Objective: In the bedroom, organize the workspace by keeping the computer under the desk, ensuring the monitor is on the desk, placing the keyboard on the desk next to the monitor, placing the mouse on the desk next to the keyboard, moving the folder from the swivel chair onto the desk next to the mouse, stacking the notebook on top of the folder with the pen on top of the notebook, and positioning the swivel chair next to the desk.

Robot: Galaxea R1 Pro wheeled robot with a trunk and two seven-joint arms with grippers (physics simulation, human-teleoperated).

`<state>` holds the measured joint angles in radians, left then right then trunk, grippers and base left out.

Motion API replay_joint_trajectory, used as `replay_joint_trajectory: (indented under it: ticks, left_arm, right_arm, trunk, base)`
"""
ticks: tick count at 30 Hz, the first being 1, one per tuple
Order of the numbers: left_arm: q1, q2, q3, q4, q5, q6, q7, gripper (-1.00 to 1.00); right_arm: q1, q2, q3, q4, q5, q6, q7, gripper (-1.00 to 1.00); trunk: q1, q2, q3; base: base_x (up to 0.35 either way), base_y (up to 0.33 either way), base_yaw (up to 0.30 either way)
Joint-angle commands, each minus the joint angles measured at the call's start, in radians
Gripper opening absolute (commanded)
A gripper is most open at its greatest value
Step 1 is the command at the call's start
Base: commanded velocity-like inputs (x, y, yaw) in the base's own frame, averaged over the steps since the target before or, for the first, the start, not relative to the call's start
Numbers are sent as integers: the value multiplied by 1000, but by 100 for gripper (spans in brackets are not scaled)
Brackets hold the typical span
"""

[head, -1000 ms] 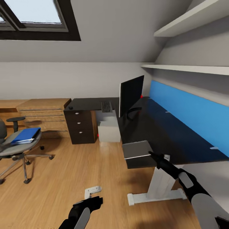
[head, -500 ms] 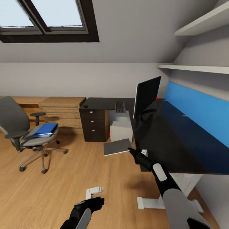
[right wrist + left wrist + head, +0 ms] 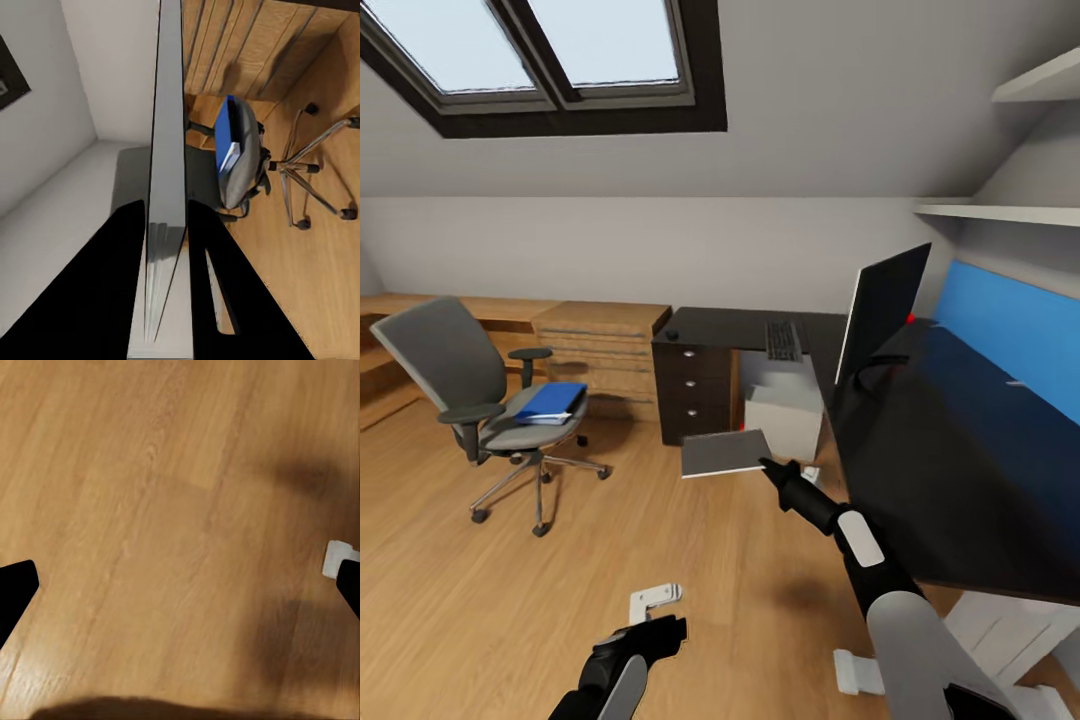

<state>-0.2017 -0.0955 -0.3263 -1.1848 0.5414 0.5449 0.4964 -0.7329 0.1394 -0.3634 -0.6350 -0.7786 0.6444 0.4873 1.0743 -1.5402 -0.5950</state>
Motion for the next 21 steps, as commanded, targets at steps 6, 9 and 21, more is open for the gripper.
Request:
replay_joint_trajectory:
  ticks: [6,9,21]
  left_arm:
    - [-1,0,-2,-2,11,-8,10,100]
    - [-1,0,-2,-2,11,-9,10,100]
    - [-1,0,-2,-1,12,-10,8,100]
  right_arm:
    - [0,-13,-8,-1,-6,33,55,-100]
    - [0,-15,-8,-1,-6,36,71,-100]
    - [0,-19,-8,0,-5,38,144,-100]
  trunk:
    - [0,-1,-1]
    - [0,-1,-1]
    - [0,-1,-1]
  base:
    - [239,215,15]
    - [242,229,4]
    - [245,236,0]
